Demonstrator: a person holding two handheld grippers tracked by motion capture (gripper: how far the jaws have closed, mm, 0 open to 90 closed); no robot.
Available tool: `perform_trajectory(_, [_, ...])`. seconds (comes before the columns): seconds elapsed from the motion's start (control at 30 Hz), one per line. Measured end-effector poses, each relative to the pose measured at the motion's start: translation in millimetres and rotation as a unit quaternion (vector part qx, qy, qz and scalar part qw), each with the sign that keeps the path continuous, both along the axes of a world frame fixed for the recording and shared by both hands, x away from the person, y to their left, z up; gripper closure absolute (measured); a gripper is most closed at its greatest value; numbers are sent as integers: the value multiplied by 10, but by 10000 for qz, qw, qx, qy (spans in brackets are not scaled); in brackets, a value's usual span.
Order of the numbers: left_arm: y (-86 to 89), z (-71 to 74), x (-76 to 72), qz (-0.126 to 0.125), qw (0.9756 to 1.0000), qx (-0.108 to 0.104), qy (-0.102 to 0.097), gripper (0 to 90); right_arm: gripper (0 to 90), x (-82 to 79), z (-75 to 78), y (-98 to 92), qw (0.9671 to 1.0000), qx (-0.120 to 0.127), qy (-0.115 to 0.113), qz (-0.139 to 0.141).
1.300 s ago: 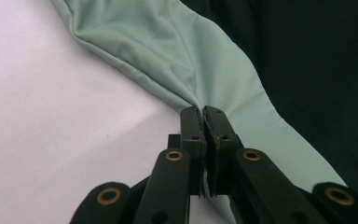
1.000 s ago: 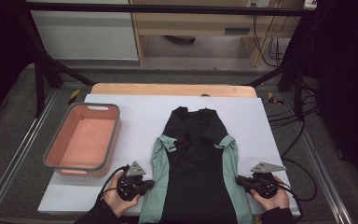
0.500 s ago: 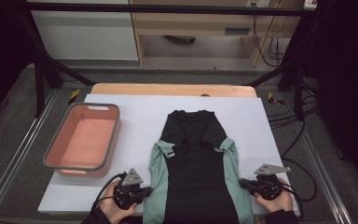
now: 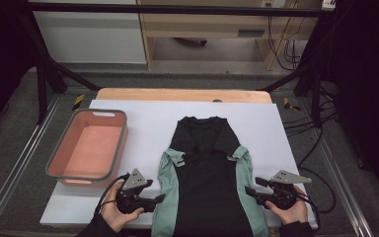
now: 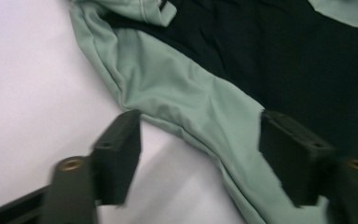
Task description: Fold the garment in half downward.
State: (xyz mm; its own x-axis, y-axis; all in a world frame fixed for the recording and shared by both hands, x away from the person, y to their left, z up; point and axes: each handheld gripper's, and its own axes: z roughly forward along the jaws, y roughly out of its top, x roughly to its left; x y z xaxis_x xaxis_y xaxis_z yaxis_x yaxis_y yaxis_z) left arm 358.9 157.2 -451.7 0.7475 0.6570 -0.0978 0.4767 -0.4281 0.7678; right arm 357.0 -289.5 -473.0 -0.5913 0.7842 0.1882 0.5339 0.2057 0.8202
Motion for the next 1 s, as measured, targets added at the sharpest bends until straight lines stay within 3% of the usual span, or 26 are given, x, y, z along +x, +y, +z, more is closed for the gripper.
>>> perform_trajectory(0.1, [13,25,52,-26,10000,-65,-30,164,304,29,11,12,9998,115,-159,31])
perform_trajectory(0.37, [-3,78,191,-62,9999,-73,-54,45,151,104,20,43,9999,30,-143,-17])
perform_trajectory(0.67, [-54,194,392,53,9999,-129,-56,40,89,141,16,58,9999,-62,-140,11])
perform_trajectory(1.0, [-98,240,602,120,9998,-170,-68,33,78,156,15,67,9999,-95,-121,53])
